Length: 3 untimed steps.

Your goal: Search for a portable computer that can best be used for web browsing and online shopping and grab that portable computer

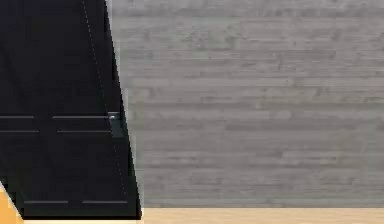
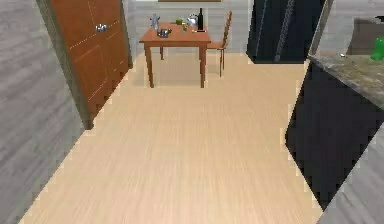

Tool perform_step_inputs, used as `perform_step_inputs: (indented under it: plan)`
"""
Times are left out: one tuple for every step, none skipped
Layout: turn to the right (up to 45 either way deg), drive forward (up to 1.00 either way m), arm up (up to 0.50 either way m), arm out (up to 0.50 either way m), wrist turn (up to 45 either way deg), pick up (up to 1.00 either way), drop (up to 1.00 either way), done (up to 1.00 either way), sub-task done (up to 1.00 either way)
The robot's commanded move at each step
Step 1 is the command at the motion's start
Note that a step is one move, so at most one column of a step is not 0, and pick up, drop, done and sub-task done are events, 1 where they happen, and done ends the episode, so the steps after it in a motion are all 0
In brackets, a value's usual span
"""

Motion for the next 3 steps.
perform_step_inputs:
  plan:
    - [45.0,0.00,0.00,0.00,0.0,0.00,0.00,0.00,0.00]
    - [45.0,0.00,0.00,0.00,0.0,0.00,0.00,0.00,0.00]
    - [15.0,0.00,0.00,0.00,0.0,0.00,0.00,0.00,0.00]
